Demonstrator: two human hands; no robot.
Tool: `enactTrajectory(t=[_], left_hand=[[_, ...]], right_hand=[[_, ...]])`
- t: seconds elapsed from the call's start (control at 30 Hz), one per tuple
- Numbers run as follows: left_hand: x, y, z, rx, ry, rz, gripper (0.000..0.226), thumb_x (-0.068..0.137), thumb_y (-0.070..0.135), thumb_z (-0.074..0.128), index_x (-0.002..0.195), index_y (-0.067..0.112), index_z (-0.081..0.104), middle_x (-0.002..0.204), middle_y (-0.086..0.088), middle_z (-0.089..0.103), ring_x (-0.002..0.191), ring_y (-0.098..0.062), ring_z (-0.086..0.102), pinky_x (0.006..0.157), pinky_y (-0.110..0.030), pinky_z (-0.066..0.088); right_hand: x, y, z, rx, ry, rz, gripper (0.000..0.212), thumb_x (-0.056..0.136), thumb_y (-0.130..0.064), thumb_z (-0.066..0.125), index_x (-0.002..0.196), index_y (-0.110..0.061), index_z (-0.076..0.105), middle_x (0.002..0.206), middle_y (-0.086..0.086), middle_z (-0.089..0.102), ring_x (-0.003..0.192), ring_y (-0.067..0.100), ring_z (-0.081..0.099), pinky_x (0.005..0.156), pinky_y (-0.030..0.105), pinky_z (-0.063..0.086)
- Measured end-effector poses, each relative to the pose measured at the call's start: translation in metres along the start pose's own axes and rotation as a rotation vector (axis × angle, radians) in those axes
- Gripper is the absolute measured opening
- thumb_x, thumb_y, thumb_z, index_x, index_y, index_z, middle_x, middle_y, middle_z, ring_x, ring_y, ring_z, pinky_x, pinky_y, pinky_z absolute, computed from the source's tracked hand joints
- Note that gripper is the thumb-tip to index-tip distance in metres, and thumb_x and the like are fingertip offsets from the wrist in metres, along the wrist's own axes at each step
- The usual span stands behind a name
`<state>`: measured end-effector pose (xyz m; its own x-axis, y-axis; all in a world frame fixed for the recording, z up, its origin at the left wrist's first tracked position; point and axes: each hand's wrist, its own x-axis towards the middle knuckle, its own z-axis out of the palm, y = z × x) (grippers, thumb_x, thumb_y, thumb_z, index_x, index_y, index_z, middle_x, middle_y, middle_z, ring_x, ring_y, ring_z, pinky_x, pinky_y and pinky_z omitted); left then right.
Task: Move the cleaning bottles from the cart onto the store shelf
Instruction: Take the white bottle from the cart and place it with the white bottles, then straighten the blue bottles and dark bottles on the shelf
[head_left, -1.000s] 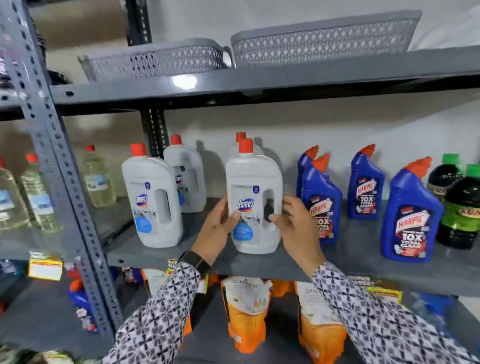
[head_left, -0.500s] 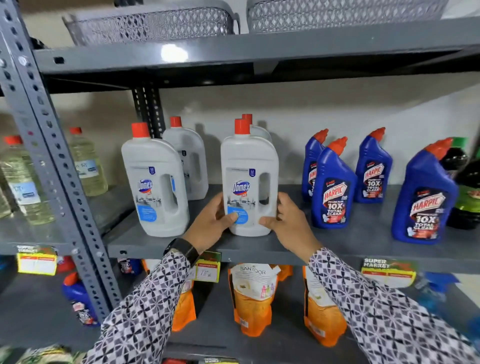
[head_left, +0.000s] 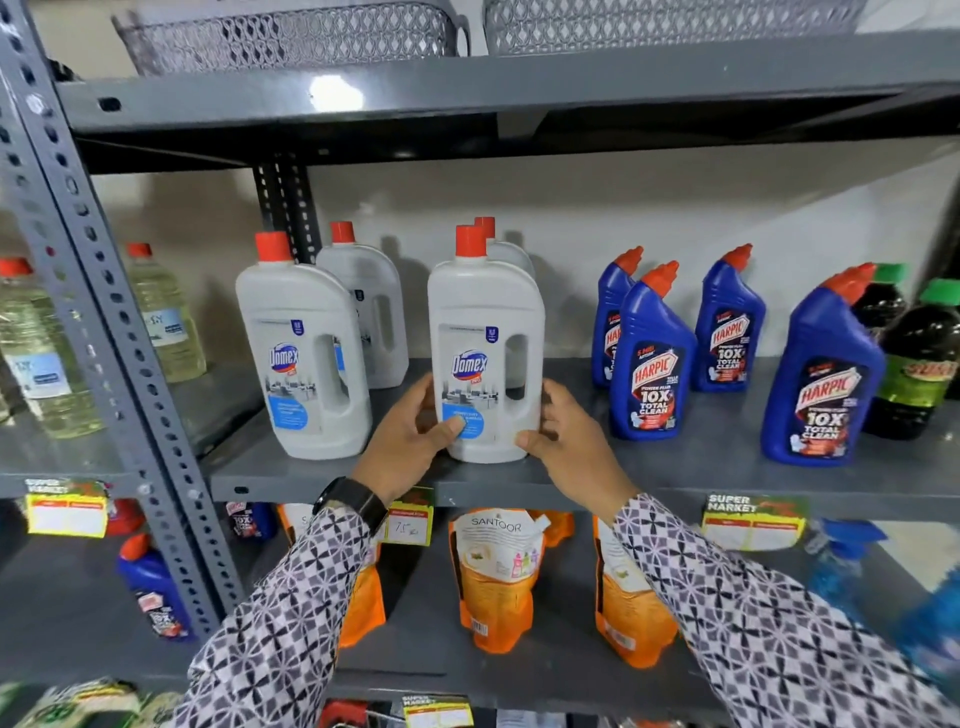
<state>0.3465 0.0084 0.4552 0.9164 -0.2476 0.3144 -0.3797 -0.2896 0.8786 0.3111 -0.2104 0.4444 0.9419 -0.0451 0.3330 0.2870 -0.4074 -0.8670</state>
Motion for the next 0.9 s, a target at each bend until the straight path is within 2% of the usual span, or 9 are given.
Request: enactTrajectory(t=[0.1, 0.17, 0.23, 0.3, 0.43, 0.53, 0.6, 0.77, 0.9], left_hand=[[-0.015, 0.009, 0.006, -0.009, 0.267, -0.011, 0.068, 0.092, 0.023, 0.072, 0.152, 0.029, 0.040, 0.130, 0.007, 0.063, 0.110, -0.007, 0.065, 0.095, -0.027, 0.053], [-0.029, 0.028, 0.020, 0.069, 0.477, 0.055, 0.050, 0.093, 0.021, 0.069, 0.140, 0.030, 0.053, 0.113, 0.005, 0.065, 0.092, -0.001, 0.062, 0.079, -0.016, 0.049], [-0.038, 0.050, 0.044, 0.063, 0.462, 0.122, 0.033, 0.094, 0.015, 0.065, 0.122, 0.031, 0.066, 0.099, 0.004, 0.069, 0.084, -0.007, 0.064, 0.074, -0.021, 0.052], [-0.036, 0.067, 0.079, -0.025, 0.267, 0.115, 0.032, 0.095, 0.006, 0.059, 0.117, 0.026, 0.070, 0.093, 0.003, 0.071, 0.082, -0.017, 0.068, 0.073, -0.034, 0.061], [0.004, 0.089, 0.152, -0.008, -0.066, 0.075, 0.044, 0.097, 0.011, 0.059, 0.137, 0.030, 0.054, 0.107, 0.013, 0.068, 0.095, -0.008, 0.068, 0.095, -0.032, 0.058], [0.046, 0.074, 0.178, -0.062, -0.119, 0.038, 0.049, 0.091, 0.020, 0.067, 0.136, 0.029, 0.050, 0.132, 0.007, 0.066, 0.122, -0.015, 0.064, 0.112, -0.045, 0.048], [0.058, 0.066, 0.188, -0.038, -0.140, 0.037, 0.052, 0.093, 0.013, 0.065, 0.142, 0.020, 0.050, 0.137, -0.003, 0.066, 0.126, -0.019, 0.063, 0.113, -0.047, 0.048], [0.043, 0.076, 0.202, -0.024, -0.113, 0.049, 0.051, 0.097, 0.004, 0.060, 0.146, 0.013, 0.047, 0.132, -0.003, 0.066, 0.109, 0.002, 0.064, 0.098, -0.016, 0.054], [0.037, 0.068, 0.206, -0.005, -0.103, 0.050, 0.050, 0.097, 0.008, 0.063, 0.143, 0.017, 0.049, 0.127, 0.004, 0.069, 0.106, 0.010, 0.066, 0.093, -0.014, 0.055]], right_hand=[[-0.019, -0.002, -0.022, -0.067, 0.200, -0.055, 0.062, 0.095, -0.008, 0.066, 0.151, -0.025, 0.044, 0.127, -0.008, 0.067, 0.116, 0.005, 0.065, 0.098, 0.022, 0.052], [-0.030, 0.005, -0.047, -0.096, 0.411, -0.120, 0.049, 0.095, -0.005, 0.065, 0.141, -0.019, 0.054, 0.122, -0.002, 0.070, 0.112, 0.009, 0.068, 0.096, 0.028, 0.057], [-0.034, 0.017, -0.072, -0.143, 0.569, -0.138, 0.047, 0.094, -0.001, 0.064, 0.138, -0.015, 0.055, 0.126, 0.004, 0.066, 0.116, 0.017, 0.066, 0.097, 0.040, 0.059], [-0.029, 0.029, -0.095, -0.211, 0.619, -0.080, 0.057, 0.092, -0.001, 0.065, 0.144, -0.015, 0.047, 0.139, 0.008, 0.055, 0.128, 0.023, 0.057, 0.104, 0.046, 0.054], [-0.004, 0.048, -0.132, -0.205, 0.370, 0.099, 0.084, 0.088, -0.010, 0.072, 0.156, -0.024, 0.026, 0.157, 0.006, 0.042, 0.144, 0.024, 0.045, 0.116, 0.049, 0.042], [0.014, 0.064, -0.147, -0.152, 0.201, 0.086, 0.073, 0.079, -0.015, 0.076, 0.138, -0.039, 0.040, 0.138, -0.002, 0.063, 0.127, 0.019, 0.062, 0.107, 0.052, 0.051], [0.015, 0.066, -0.153, -0.172, 0.160, 0.069, 0.059, 0.078, -0.016, 0.078, 0.125, -0.037, 0.050, 0.127, -0.001, 0.070, 0.116, 0.018, 0.068, 0.102, 0.050, 0.054], [-0.003, 0.065, -0.164, -0.176, 0.166, 0.061, 0.054, 0.086, -0.011, 0.075, 0.133, -0.024, 0.052, 0.124, 0.002, 0.072, 0.113, 0.019, 0.070, 0.099, 0.046, 0.058], [-0.018, 0.071, -0.168, -0.212, 0.190, 0.017, 0.056, 0.089, -0.015, 0.073, 0.139, -0.025, 0.049, 0.124, -0.001, 0.072, 0.112, 0.015, 0.070, 0.096, 0.039, 0.059]])
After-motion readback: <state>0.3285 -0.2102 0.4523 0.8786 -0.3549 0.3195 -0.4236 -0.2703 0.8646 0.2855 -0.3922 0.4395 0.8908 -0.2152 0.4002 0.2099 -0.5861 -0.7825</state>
